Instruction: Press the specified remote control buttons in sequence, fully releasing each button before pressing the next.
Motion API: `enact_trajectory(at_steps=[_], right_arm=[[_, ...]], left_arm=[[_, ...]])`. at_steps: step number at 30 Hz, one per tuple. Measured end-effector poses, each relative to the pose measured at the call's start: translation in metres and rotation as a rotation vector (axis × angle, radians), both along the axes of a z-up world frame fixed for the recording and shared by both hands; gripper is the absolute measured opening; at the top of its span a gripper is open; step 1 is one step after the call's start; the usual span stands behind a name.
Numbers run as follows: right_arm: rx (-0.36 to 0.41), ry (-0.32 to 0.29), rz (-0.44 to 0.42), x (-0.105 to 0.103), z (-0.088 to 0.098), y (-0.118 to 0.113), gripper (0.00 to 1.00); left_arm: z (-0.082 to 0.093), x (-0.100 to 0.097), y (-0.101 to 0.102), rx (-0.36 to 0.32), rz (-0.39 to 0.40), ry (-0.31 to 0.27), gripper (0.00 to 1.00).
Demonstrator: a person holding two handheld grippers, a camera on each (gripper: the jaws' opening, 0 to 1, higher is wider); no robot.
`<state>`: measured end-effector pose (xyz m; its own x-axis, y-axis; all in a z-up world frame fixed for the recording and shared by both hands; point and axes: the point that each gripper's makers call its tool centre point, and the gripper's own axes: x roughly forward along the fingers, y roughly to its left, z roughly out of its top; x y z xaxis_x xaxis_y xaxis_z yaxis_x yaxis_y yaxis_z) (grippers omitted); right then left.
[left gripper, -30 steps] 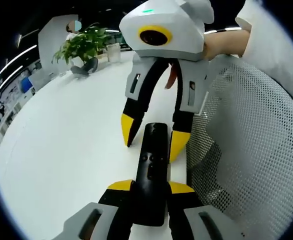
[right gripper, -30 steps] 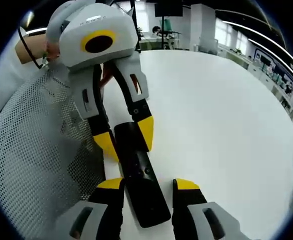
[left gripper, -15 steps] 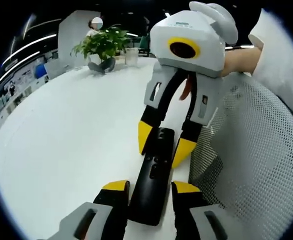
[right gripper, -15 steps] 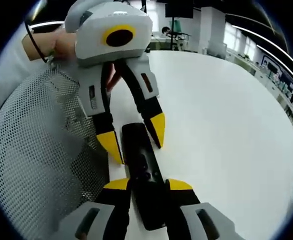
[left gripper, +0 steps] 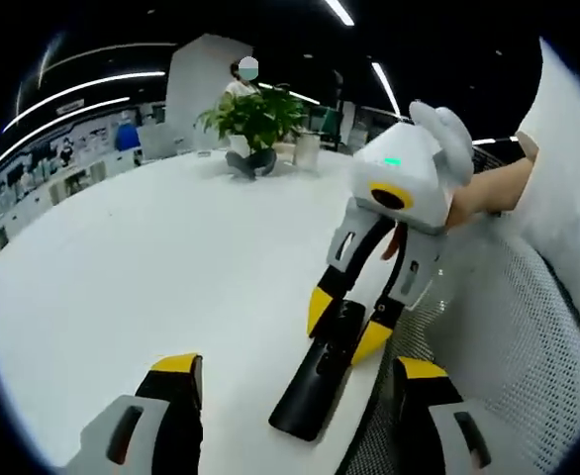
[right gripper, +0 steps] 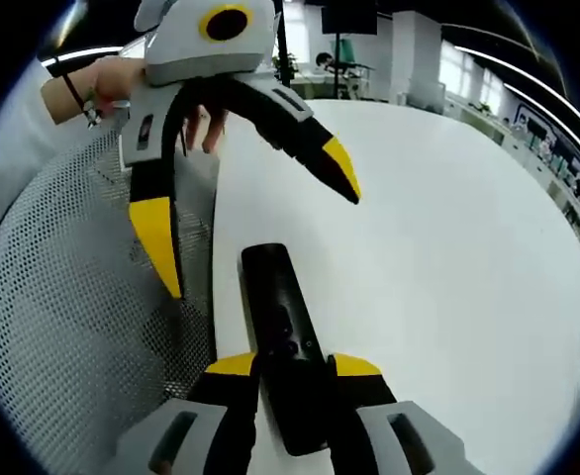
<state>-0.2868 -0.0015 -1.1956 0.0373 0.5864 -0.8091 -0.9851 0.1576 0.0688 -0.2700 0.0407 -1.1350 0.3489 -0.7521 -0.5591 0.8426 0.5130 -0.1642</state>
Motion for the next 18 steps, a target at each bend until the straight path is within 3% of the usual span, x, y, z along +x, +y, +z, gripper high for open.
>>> enact_trajectory(at_steps=[7,11,18], right_arm=[[0.0,-0.002,-0.007,0.001,-0.003,0.0,0.24],[-0.002,-0.005,-0.008,0.001,-0.004,0.0,0.24],[-0.002,-0.004,-0.009,0.001,-0.005,0.0,0.24]], left_arm=[[0.029,0.008,0.002,-0.118,0.086,-0.048,0.99],[0.044,0.015,0.006,-0.148,0.133,-0.092,0.99],[0.076,0.032,0.015,-0.271,0.261,-0.167,0.99]])
